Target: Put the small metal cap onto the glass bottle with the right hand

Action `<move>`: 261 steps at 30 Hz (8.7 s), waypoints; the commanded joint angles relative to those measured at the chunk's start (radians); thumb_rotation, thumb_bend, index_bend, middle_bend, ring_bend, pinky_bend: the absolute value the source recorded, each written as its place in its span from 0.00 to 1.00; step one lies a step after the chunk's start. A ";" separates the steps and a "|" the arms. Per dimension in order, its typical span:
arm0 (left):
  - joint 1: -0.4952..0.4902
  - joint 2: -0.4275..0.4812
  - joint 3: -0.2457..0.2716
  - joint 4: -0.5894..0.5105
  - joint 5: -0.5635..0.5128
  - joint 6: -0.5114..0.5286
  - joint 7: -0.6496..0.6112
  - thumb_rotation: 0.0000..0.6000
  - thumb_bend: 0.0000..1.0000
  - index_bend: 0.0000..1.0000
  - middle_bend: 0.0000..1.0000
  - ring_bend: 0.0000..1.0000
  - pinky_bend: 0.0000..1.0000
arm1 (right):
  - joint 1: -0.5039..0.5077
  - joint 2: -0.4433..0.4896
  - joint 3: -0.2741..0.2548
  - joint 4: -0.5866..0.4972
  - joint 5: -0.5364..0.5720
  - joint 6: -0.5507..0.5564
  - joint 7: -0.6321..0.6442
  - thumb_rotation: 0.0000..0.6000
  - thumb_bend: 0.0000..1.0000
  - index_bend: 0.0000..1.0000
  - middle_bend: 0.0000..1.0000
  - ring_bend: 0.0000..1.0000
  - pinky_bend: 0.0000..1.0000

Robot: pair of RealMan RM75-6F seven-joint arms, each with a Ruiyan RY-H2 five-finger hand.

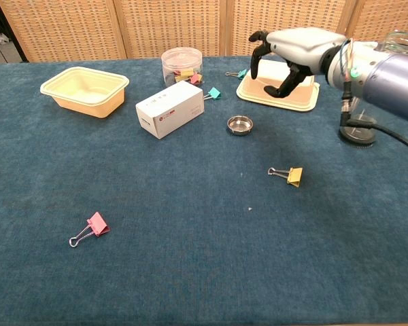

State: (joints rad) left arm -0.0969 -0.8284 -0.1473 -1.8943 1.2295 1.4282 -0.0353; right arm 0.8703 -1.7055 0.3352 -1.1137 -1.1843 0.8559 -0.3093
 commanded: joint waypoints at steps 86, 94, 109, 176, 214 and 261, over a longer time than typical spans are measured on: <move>0.005 0.007 0.022 -0.002 0.015 -0.018 -0.005 1.00 0.04 0.00 0.00 0.00 0.00 | -0.034 0.092 0.069 -0.134 -0.028 0.210 0.173 1.00 0.56 0.64 0.00 0.00 0.00; 0.008 0.007 0.028 -0.005 0.024 -0.015 0.000 1.00 0.04 0.00 0.00 0.00 0.00 | -0.099 0.275 0.087 -0.285 -0.008 0.254 0.123 1.00 0.57 0.64 0.00 0.00 0.00; 0.001 0.002 0.026 -0.015 0.017 -0.021 0.014 1.00 0.04 0.00 0.00 0.00 0.00 | -0.266 0.442 -0.027 -0.276 -0.075 0.318 0.254 1.00 0.57 0.64 0.00 0.00 0.00; 0.023 0.034 0.037 -0.011 0.061 0.000 -0.068 1.00 0.04 0.00 0.00 0.00 0.00 | -0.293 0.362 -0.080 -0.196 -0.118 0.344 0.225 1.00 0.57 0.65 0.00 0.00 0.00; 0.024 0.040 0.038 -0.011 0.068 -0.002 -0.080 1.00 0.04 0.00 0.00 0.00 0.00 | -0.301 0.395 -0.100 -0.231 -0.145 0.322 0.260 1.00 0.60 0.27 0.00 0.00 0.00; 0.025 0.045 0.043 -0.013 0.078 -0.005 -0.094 1.00 0.04 0.00 0.00 0.00 0.00 | -0.319 0.599 -0.136 -0.474 -0.045 0.176 0.232 1.00 0.60 0.28 0.00 0.00 0.00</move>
State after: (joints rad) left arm -0.0722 -0.7836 -0.1048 -1.9073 1.3073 1.4236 -0.1291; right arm 0.5514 -1.1069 0.1998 -1.5871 -1.2293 1.0322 -0.0774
